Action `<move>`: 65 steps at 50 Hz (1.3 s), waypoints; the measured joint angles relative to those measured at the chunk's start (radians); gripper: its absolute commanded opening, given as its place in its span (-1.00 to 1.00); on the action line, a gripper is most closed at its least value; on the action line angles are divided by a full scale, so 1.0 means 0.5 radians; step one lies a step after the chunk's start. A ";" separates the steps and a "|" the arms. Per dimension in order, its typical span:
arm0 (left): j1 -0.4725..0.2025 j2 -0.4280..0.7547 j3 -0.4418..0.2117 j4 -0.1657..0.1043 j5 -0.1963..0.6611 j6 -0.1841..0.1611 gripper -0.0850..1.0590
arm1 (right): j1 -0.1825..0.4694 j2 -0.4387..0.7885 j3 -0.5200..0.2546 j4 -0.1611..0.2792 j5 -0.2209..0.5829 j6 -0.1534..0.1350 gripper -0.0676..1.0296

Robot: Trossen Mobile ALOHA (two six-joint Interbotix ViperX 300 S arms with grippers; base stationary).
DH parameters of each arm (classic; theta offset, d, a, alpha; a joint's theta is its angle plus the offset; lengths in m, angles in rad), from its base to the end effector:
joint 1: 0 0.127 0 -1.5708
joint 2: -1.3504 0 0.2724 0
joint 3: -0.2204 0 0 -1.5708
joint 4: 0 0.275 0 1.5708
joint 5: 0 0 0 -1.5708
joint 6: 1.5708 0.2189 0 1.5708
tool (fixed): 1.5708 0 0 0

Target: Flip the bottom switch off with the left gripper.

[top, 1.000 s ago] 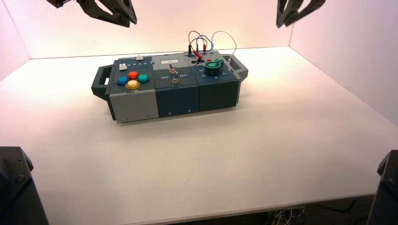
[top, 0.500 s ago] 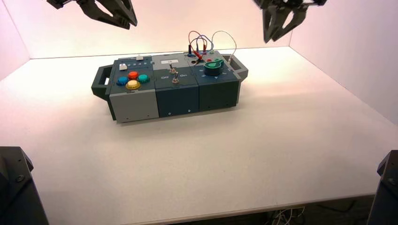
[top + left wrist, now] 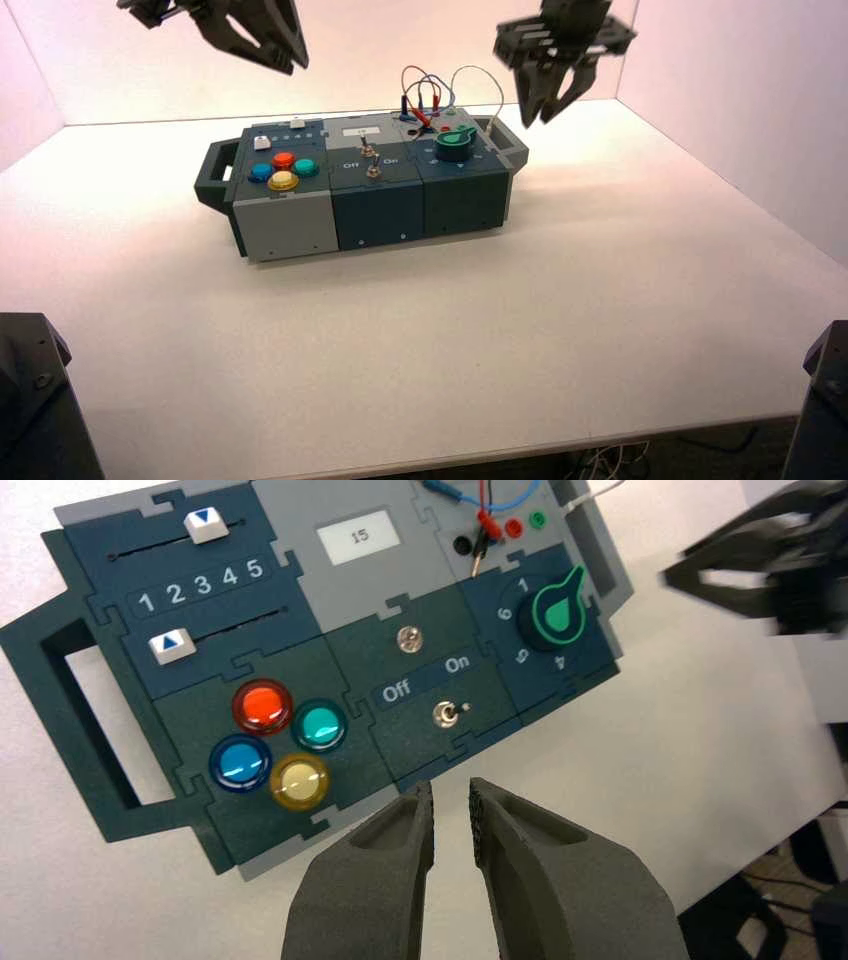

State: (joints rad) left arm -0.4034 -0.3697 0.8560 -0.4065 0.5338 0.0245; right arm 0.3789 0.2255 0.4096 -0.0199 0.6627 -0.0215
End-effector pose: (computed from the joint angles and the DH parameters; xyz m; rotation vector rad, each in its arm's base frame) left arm 0.2783 -0.1667 0.0893 -0.1939 1.0721 -0.3854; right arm 0.3707 0.1447 -0.0012 -0.2851 1.2743 0.3375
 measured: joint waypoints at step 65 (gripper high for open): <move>-0.215 0.577 -0.267 -0.187 0.040 -0.015 -0.90 | 0.040 0.408 -0.390 0.009 0.233 -0.018 -0.92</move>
State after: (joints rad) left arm -0.5108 -0.0813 0.7225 -0.5001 0.5538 0.0169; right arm 0.3988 0.4295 0.2148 -0.0153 0.7793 -0.0307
